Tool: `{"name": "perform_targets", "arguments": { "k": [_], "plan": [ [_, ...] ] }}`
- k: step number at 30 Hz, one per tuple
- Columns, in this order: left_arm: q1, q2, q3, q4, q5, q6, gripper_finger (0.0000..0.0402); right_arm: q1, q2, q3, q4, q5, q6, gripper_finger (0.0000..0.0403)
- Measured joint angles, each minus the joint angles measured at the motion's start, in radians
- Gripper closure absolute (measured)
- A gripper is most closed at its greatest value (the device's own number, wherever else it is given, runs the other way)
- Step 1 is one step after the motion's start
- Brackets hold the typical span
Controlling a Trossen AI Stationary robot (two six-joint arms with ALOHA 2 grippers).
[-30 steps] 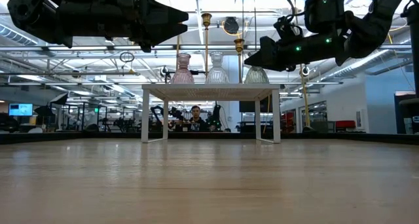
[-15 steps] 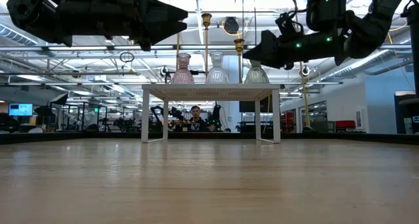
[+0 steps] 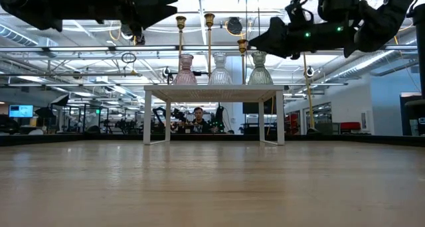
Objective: Pick & Place candle stick holders
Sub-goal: Return to Home Position
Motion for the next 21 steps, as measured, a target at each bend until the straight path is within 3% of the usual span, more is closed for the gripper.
{"name": "perform_targets", "arguments": {
  "k": [11,21],
  "plan": [
    [0.0,-0.265,0.0,-0.251,-0.078,-0.01,0.0192,0.071,-0.168,0.0,-0.113,0.001,-0.024,0.0165],
    [0.0,-0.552,0.0,-0.561,-0.263,-0.013,0.0193,0.221,-0.405,0.0,-0.462,-0.001,-0.111,0.0166]
  ]
}}
